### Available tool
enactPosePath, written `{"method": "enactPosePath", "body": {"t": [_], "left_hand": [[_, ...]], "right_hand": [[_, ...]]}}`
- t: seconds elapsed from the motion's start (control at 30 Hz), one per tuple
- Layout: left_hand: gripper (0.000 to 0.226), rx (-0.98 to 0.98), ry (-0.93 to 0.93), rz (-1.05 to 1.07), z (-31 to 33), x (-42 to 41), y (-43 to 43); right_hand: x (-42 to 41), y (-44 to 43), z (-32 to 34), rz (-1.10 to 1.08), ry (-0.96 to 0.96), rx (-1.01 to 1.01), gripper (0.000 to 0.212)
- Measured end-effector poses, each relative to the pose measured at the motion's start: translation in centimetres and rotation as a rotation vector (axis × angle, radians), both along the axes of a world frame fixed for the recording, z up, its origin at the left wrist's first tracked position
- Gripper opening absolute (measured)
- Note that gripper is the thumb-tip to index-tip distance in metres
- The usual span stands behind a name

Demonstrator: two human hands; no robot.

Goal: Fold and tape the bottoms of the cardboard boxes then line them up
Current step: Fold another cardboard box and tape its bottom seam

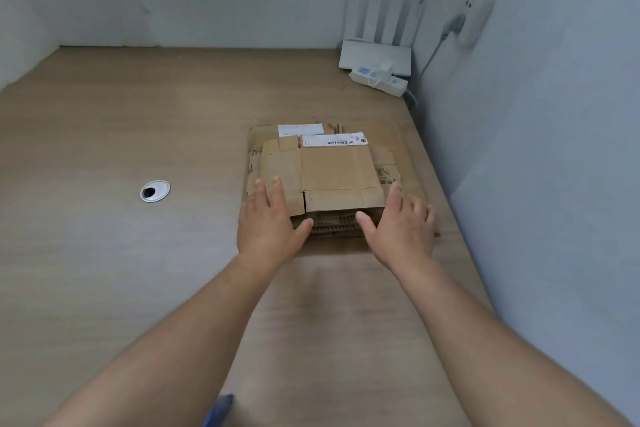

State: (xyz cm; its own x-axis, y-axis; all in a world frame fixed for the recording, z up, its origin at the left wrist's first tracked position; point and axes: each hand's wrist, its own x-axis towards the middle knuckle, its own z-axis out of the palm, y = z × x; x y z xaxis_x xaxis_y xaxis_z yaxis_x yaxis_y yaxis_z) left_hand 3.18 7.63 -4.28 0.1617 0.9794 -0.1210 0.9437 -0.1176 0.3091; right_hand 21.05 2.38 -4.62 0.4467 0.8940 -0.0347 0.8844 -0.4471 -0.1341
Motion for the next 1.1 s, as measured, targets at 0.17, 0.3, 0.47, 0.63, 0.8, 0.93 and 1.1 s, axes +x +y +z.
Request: {"method": "enactPosePath", "body": {"t": [0.17,0.3,0.47,0.63,0.8,0.93,1.1], "left_hand": [[0.077,-0.052,-0.054,0.05,-1.5,0.2,1.2],[0.047,0.078,-0.199,0.054,-0.7,0.2,0.9],[0.033,0.258,-0.466,0.121,3.3,-0.6,-1.4],[0.027,0.329,-0.68,0.236,8.4,-1.6,-6.3],[0.007,0.348,-0.735,0.37,11.6,-2.6,-13.2],[0.008,0.277,-0.617,0.427,9.8,-2.4,-18.7],[0.015,0.077,-0.646,0.294,6.3,-1.0,-24.5]], "right_hand": [[-0.4,1.5,-1.8,0.049,0.066,0.013,0.068],[-0.8,1.0,-1.5,0.1,0.255,0.243,0.066],[-1.1,-0.6,1.3,-0.047,0.65,0.509,0.065],[-1.1,-4.4,5.1,0.003,0.532,0.547,0.026],[-1.6,-11.1,10.6,0.163,0.368,0.571,0.009],[-1.2,-16.2,11.9,0.328,0.183,0.241,0.009],[-0.7,-19.6,9.3,0.402,0.196,0.088,0.013]]}}
